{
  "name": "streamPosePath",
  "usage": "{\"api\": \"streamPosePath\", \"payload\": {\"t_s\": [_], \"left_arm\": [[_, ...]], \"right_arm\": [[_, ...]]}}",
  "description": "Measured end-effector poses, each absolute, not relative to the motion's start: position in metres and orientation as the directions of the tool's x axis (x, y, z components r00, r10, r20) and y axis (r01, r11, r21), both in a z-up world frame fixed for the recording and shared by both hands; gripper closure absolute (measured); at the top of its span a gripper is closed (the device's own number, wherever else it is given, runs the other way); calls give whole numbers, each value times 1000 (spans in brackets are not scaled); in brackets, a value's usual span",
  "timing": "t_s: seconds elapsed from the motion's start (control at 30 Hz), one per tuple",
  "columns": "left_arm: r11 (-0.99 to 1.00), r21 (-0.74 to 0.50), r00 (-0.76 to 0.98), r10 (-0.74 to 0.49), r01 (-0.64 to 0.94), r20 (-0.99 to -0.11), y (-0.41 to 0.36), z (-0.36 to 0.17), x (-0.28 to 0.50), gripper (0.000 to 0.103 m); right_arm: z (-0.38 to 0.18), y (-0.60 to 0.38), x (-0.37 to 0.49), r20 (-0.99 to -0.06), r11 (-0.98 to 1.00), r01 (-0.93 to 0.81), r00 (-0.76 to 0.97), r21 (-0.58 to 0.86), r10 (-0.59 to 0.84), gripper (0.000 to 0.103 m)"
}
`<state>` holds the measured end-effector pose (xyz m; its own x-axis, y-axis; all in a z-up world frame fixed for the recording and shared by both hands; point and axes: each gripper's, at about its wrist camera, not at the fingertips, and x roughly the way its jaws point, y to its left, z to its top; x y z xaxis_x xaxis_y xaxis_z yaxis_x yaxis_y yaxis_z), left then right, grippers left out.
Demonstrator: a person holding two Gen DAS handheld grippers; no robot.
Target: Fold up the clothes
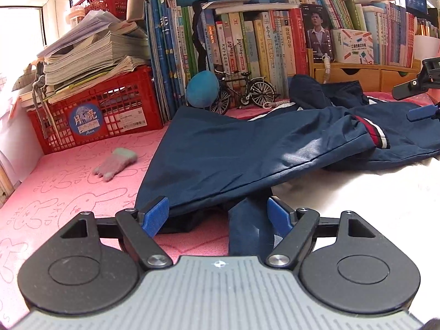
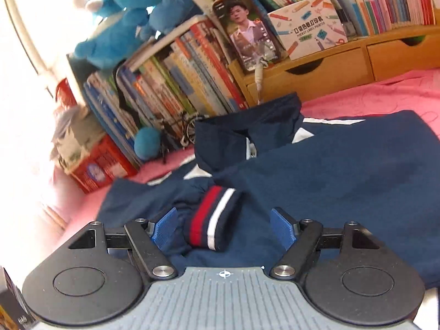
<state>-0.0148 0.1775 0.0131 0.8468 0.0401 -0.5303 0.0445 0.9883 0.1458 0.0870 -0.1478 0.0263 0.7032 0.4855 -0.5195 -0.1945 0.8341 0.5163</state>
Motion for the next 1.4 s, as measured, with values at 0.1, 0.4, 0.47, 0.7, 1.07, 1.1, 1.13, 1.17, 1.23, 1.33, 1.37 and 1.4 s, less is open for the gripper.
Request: {"api": "streamPosePath", "payload": {"t_s": [0.1,0.4,0.47,0.7,1.07,1.1,1.13,1.17,1.23,1.33,1.37,1.4], "left_arm": [[993,119,796,56,20,-603,183,7,-2,15],[1000,15,767,15,-7,-641,200,2,2,7],[1000,17,767,18,-9,-642,199,3,3,6],[1000,20,764,26,-17,-644,198,2,5,4],[989,144,840,106,-34,-531,182,15,-16,6],[988,154,842,101,-22,-530,179,17,-16,6],[987,161,843,95,-10,-530,176,19,-16,6],[986,165,846,82,6,-526,173,21,-16,6],[983,178,858,51,48,-511,165,26,-15,6],[960,270,866,71,76,-496,149,25,-5,5],[951,298,864,86,76,-495,146,23,0,5],[943,324,863,105,72,-495,144,20,5,5]], "right_arm": [[17,-125,105,-556,849,-190,682,492,475,27],[-6,-131,112,-402,635,-220,612,741,681,48],[-3,-134,113,-375,613,-233,614,755,695,49],[-7,-109,125,-454,673,-220,589,706,669,58],[40,-87,98,-529,970,-161,816,180,234,94],[49,-91,97,-514,982,-143,837,122,186,94],[55,-96,97,-501,988,-126,851,89,153,94],[61,-102,98,-488,992,-108,864,59,123,94],[71,-112,99,-462,997,-79,884,14,77,94],[78,-126,102,-443,999,-47,896,-26,30,94],[77,-130,104,-443,999,-39,896,-33,20,94],[75,-133,104,-443,999,-32,896,-41,10,94]]}}
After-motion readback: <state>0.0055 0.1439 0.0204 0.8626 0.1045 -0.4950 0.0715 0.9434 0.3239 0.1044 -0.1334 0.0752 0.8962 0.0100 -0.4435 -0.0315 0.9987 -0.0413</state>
